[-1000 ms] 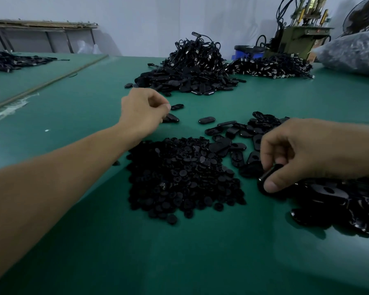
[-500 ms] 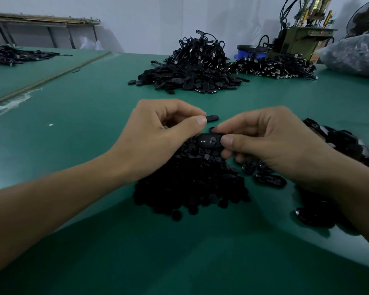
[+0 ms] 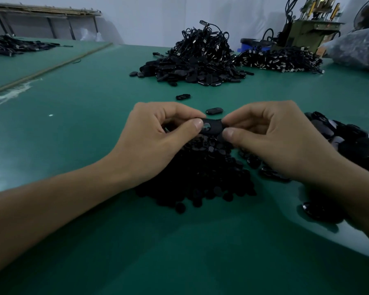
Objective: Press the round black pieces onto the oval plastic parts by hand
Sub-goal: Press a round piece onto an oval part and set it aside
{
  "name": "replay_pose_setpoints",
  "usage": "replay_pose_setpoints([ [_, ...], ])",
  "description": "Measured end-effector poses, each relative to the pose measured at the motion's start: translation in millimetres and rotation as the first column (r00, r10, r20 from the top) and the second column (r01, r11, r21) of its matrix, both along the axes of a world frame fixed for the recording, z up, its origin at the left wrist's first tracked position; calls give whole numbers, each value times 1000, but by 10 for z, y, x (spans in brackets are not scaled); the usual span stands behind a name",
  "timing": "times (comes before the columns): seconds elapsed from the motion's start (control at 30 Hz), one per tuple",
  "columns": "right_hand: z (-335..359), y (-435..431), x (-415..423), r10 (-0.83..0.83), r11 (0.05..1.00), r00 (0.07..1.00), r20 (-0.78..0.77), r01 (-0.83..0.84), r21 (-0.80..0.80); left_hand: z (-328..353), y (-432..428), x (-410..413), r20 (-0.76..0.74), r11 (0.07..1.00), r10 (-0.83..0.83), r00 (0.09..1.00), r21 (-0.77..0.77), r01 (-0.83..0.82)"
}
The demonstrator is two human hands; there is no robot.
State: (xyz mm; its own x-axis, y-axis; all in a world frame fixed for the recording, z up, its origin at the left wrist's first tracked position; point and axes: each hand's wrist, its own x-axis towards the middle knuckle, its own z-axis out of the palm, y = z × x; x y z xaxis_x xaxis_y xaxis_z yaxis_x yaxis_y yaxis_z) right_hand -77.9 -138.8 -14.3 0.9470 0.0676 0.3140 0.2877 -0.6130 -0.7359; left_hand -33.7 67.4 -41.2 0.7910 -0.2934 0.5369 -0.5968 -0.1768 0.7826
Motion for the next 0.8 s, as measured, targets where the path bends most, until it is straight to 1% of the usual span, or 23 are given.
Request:
replay_pose_setpoints([
  [0.07,0,-11,-14,1,989,1000,15,2,-151,0,4,5,-5,1000,8,1000,-19,-9],
  [0.13,8,-4,-30,44,966,999,-18,-47,-254,-5,1,15,-12,999,19,1000,-34,-19],
  [0.2,2,14,-36,89,937,995,-54,-102,-335,-9,-3,21,-20,999,37,999,-39,-37],
  [0.27,-17,38,-32,119,920,990,-71,-137,-366,-8,-4,23,-30,998,42,999,-40,-43],
  [0.57,-55,47,-23,139,948,990,-26,-141,-284,-17,2,41,-65,998,48,997,-47,-51],
  [0.67,-54,44,-14,149,962,989,9,-142,-233,-22,-5,53,-80,995,76,994,-57,-81],
  [0.8,-61,30,-1,130,978,992,2,-128,-164,-35,-2,65,-68,991,119,991,-51,-122],
])
